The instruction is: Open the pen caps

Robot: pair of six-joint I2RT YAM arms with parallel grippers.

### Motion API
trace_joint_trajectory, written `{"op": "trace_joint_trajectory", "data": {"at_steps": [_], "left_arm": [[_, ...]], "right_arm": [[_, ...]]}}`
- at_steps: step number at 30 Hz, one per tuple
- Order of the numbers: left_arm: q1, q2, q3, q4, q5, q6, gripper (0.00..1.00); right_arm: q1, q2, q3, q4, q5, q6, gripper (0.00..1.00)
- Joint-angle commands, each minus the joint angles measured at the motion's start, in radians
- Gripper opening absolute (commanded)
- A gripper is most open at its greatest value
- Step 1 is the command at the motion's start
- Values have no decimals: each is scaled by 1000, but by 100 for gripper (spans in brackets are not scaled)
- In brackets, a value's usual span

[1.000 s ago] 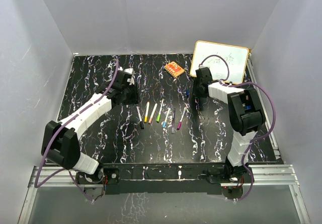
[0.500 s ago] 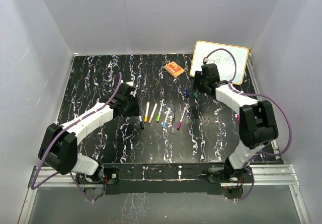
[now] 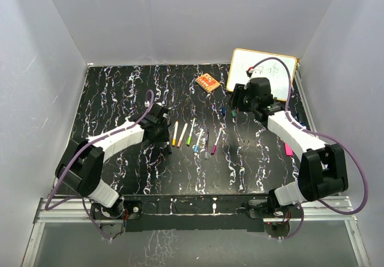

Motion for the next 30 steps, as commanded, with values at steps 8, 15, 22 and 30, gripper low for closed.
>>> {"op": "trace_joint_trajectory", "data": {"at_steps": [8,15,22,30], "left_arm": [[-41,82,53,30,-98,-52,37],[-55,150,91,-4,-137,-50,37],[-84,191,117,-43,-183,-49,37],[-98,208,110,-76,-203,-42,35]], "right_arm": [[-2,-124,-58,18,-55,17,47],[-2,-156,-91,21,-55,20,47],[-2,-156,-107,29,-57,18,47],[-2,-160,-118,31,-57,17,47]]}}
